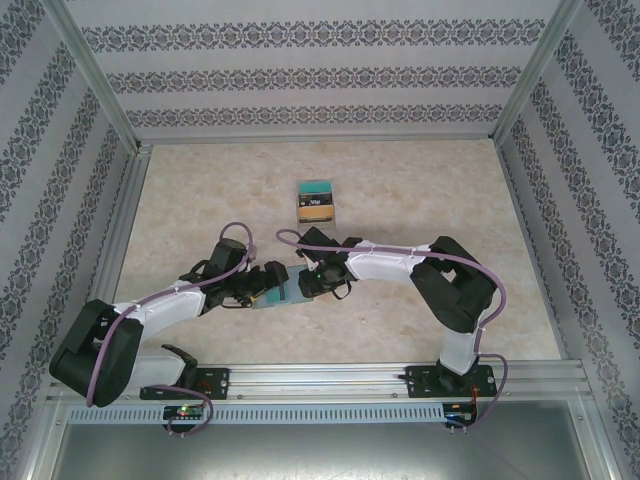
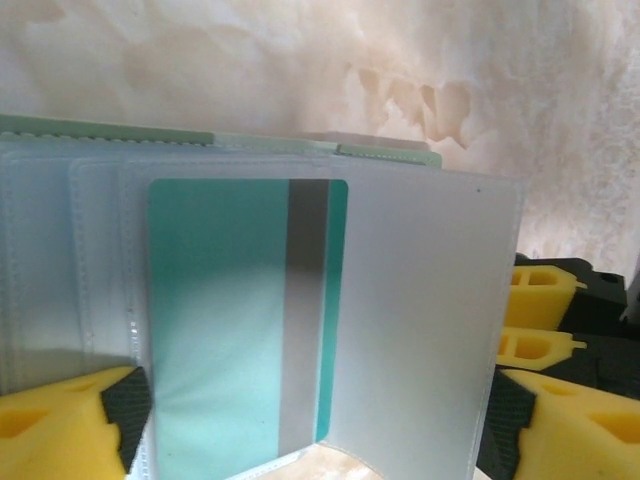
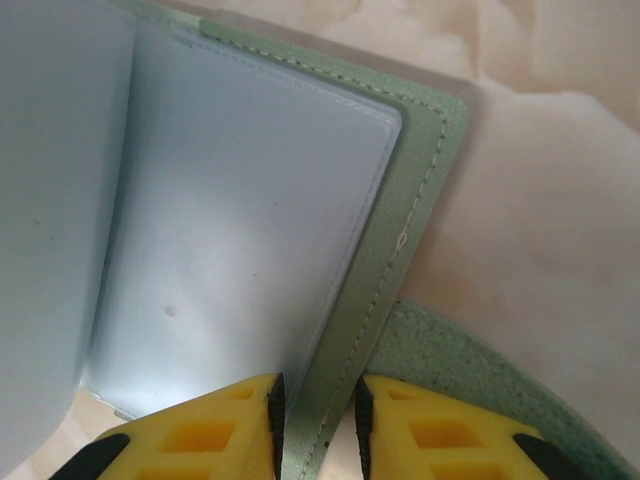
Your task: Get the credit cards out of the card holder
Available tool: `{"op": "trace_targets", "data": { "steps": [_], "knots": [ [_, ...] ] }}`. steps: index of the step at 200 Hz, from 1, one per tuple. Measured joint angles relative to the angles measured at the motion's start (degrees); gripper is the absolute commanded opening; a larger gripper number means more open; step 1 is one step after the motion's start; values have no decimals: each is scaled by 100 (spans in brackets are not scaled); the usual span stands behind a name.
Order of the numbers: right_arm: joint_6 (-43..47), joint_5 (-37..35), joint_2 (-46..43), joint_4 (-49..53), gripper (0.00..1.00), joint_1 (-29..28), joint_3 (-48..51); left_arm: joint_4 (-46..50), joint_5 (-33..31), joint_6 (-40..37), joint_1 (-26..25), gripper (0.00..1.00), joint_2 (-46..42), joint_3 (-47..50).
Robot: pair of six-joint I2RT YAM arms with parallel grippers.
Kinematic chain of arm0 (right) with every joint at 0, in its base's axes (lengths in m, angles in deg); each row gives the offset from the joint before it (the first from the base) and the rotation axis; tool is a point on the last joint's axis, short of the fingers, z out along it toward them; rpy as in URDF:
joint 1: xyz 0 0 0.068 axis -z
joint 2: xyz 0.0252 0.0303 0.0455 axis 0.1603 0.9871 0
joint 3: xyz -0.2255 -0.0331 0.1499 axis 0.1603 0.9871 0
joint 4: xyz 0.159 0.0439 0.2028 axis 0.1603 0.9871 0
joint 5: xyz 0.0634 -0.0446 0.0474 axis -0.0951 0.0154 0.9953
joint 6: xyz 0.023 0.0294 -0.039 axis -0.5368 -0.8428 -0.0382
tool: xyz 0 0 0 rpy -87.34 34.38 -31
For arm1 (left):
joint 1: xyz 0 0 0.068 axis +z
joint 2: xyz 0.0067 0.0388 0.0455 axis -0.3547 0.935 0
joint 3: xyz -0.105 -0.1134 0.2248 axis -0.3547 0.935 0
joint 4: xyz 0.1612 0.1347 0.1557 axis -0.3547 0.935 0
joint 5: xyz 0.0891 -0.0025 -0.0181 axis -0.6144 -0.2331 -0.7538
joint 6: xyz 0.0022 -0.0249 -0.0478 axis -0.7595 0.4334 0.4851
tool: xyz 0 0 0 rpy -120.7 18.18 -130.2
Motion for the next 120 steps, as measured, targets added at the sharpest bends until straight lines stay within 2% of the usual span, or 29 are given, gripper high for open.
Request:
{"op": "trace_targets", "data": {
  "steps": [12,71,101,120],
  "knots": [
    [-11,0,0,-9,29,2,7,-15,42,-2,0,100,4,-17],
    [-144,192,-195,-286,32,188,278,-2,68,-48,0,100,-24,-33],
    [-210,144,-708,-350,32,417,509,157,-59,-94,2,100,-125,-44],
    [-284,262,-1029,-568,29,505,516,293,-160,-127,2,99,-219,-44]
  ]
}}
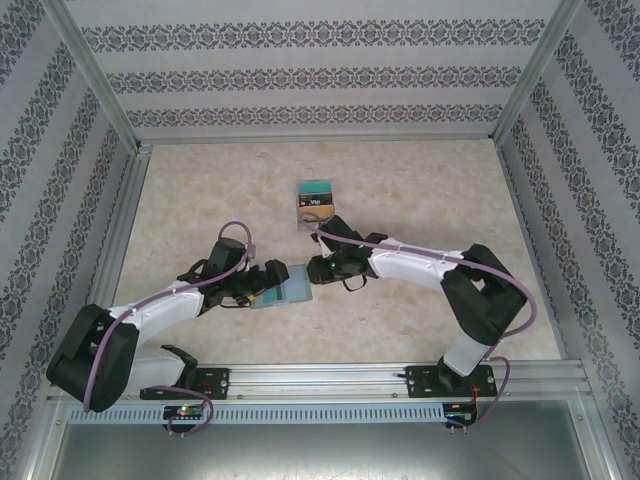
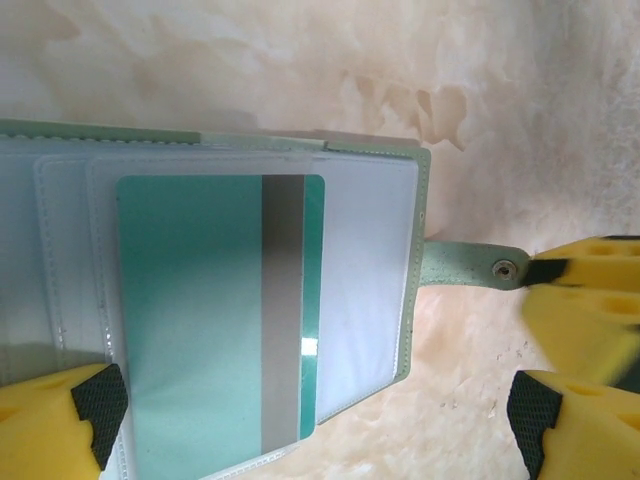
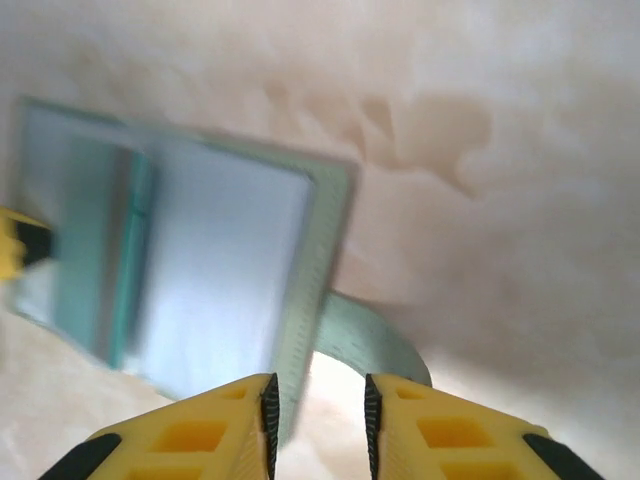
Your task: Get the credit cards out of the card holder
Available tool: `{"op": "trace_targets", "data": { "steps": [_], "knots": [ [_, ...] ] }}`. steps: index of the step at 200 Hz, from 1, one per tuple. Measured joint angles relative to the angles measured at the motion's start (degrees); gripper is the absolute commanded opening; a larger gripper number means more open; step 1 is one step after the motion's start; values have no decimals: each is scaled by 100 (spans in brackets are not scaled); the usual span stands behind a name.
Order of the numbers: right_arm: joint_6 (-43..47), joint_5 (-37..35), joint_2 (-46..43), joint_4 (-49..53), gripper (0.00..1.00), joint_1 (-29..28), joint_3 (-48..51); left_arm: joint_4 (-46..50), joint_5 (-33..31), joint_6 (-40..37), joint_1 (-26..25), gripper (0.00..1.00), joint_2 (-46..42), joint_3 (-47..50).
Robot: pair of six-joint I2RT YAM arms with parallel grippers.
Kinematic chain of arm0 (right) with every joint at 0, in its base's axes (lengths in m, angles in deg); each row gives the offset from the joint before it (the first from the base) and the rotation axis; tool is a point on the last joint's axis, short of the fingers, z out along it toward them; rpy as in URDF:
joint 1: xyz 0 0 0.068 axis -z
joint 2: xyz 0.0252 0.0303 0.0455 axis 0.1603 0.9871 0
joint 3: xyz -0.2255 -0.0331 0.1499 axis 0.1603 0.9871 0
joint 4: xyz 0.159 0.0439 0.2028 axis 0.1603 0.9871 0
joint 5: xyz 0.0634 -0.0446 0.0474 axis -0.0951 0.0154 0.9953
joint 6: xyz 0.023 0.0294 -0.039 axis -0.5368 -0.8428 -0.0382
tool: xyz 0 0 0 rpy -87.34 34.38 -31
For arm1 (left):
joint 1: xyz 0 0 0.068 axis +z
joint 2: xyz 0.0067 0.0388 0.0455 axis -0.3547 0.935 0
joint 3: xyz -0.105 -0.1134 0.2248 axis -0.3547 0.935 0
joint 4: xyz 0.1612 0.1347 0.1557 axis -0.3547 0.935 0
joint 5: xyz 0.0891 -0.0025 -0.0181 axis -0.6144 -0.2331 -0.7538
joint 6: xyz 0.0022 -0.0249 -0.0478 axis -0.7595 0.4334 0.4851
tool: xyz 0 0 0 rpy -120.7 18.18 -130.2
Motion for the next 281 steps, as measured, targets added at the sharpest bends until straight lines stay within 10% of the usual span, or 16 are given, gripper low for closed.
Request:
{"op": "trace_targets", "data": {
  "steps": [135,281],
  "knots": [
    [-1534,2295,1287,-2002,24,260,138,-402,96,92,9,97,96,144],
    [-2129,3001,1784,-2887,21,258,142,-444,116,136,11,97,101,146]
  ]
}}
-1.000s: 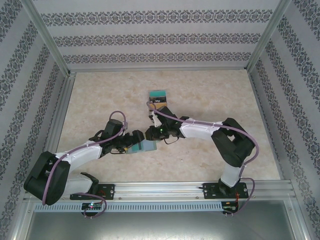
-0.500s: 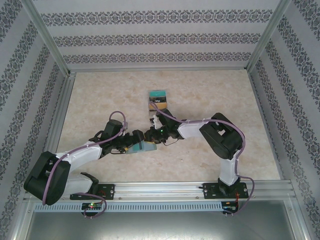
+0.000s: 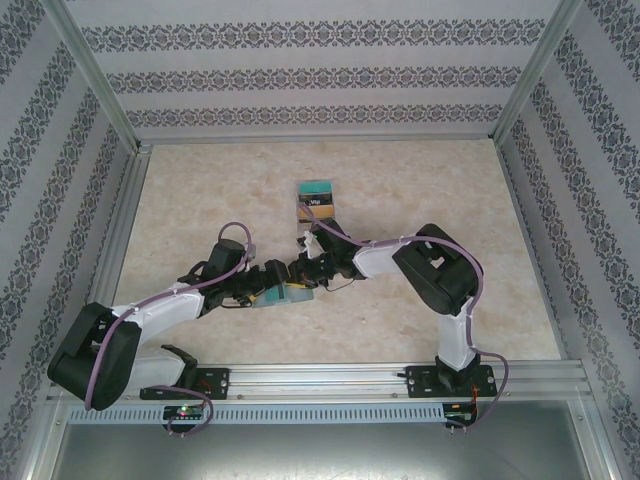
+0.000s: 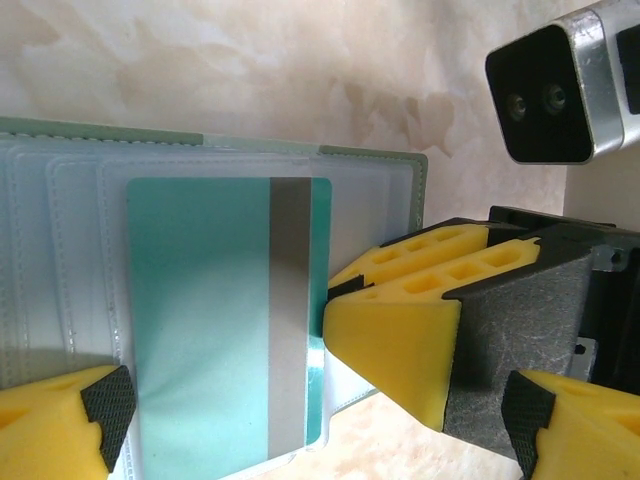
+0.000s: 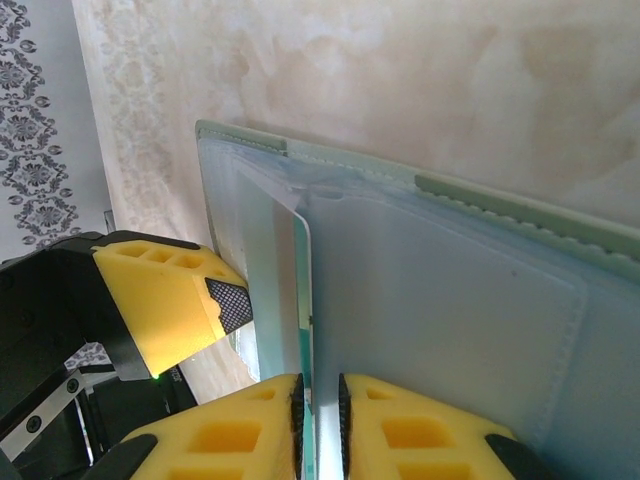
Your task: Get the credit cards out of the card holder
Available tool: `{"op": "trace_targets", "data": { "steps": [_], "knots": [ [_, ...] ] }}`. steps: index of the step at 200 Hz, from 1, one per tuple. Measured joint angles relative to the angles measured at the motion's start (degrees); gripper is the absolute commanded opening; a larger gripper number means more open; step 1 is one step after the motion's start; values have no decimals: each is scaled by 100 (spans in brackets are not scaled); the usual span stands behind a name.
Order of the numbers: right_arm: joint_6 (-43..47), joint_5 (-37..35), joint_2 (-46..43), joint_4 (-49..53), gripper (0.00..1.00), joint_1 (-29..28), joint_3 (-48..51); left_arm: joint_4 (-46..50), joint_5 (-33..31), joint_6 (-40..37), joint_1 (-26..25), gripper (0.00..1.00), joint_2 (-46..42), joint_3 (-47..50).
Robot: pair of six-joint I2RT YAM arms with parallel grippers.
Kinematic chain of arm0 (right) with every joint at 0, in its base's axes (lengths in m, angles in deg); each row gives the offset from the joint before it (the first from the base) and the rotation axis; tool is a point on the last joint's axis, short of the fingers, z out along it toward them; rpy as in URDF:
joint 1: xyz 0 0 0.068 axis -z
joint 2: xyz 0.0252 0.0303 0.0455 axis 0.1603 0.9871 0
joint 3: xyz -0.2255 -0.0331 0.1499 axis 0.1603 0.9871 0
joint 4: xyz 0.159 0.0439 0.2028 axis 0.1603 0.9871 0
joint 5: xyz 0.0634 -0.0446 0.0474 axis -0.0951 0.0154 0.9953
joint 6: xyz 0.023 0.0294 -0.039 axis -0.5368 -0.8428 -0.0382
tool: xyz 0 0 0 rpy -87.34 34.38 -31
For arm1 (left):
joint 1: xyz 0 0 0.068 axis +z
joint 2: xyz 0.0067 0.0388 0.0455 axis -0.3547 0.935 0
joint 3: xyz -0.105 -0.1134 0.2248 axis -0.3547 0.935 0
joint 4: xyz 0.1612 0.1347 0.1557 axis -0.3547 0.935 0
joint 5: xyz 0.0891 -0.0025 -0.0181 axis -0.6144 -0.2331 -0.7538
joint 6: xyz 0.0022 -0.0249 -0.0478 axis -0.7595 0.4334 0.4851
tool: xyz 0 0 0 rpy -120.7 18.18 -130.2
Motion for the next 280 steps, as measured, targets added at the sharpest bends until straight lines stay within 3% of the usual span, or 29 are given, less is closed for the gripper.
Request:
{"op": "trace_targets", "data": {
  "steps": [35,55,107,200,280],
  "knots": [
    [2,70,46,-4,19,0,-42,-15,20,-2,0,97,20,-2],
    [31,87,83,17,0,0,-66,-24,24,-2,0,97,28,-2],
    [31,96,85,-4,0,90,7,-22,17,-4,0,96,26,-2],
    [382,264,-470,186,0,734,684,11,15,-7,37,96,-24,11],
    [1346,157,-1740,1755,0,1198,560,802,-122,-133,177,99,-492,-138]
  ]
}}
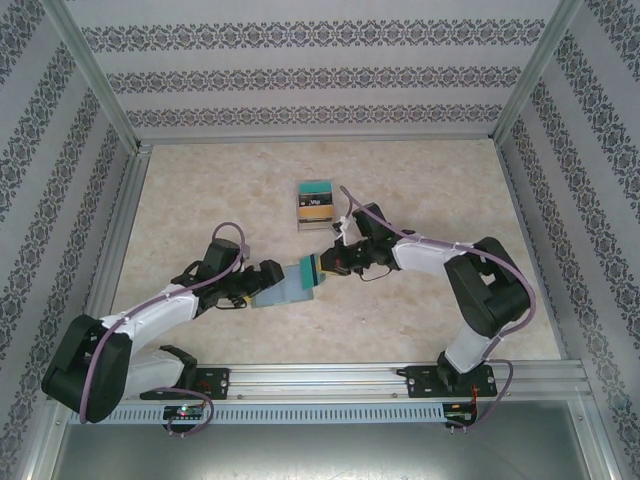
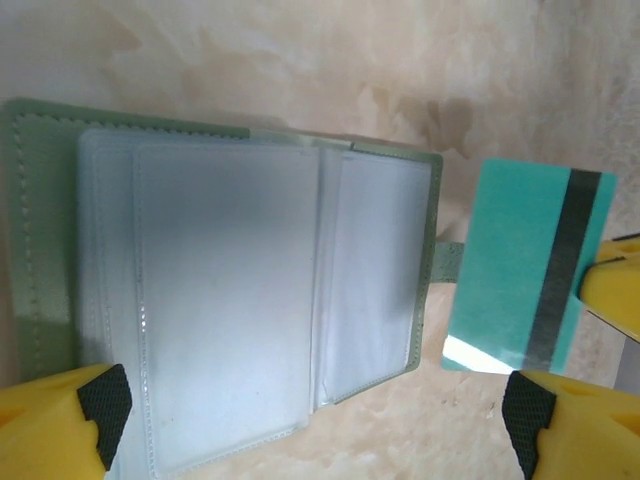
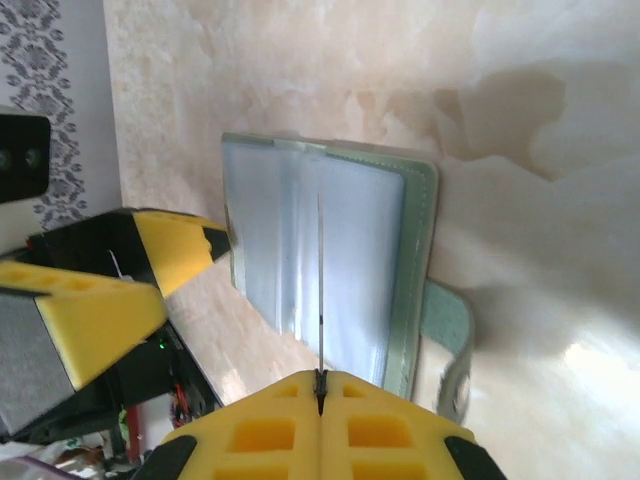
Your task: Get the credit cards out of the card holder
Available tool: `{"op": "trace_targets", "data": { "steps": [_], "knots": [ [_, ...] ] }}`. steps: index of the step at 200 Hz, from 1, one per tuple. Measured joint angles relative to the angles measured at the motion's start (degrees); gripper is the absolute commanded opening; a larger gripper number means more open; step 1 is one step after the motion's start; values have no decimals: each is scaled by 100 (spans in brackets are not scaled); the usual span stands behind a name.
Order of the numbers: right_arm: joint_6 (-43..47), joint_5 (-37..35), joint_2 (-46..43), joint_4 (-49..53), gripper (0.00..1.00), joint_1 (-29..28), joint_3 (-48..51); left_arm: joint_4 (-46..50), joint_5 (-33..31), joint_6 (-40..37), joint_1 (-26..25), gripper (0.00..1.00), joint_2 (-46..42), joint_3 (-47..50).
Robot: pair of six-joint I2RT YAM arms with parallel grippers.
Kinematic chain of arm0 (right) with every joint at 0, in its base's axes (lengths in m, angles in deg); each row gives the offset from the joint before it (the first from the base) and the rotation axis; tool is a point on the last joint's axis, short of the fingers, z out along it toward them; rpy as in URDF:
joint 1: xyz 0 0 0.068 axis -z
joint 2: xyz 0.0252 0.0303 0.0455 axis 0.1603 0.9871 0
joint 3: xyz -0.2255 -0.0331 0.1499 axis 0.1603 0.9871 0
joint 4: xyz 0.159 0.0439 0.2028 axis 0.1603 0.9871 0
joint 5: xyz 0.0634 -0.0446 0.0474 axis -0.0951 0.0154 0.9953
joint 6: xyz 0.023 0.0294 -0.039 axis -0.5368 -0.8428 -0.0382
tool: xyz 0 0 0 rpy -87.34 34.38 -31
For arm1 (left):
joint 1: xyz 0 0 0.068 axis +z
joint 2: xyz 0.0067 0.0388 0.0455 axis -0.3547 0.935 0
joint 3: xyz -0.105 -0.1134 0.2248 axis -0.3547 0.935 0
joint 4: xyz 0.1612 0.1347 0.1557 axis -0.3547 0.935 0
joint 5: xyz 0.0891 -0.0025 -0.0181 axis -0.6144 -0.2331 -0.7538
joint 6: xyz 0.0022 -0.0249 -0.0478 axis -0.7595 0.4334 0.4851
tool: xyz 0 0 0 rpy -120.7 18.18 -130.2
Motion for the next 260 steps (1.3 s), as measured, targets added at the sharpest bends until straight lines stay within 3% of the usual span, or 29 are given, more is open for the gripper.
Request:
{"op": "trace_targets", "data": {
  "steps": [37,83,145,260],
  "knots": [
    [1207,-599,-369,1552,0,55,-1012,553,-212,-122,83,99,-551,-424],
    [3016,-2046,-448,2846,0,35,-2708,1266,-739,-422,114,99,-1213,-1064],
    [5617,-3987,-26,3005,0,-446,-3810,2118,-1521,-658,125,99,-1932,-1300],
    [8380,-5112,2041,2988,0,-527,-5270,3381,-2159,-673,125,100,-3008,-1434]
  ]
}}
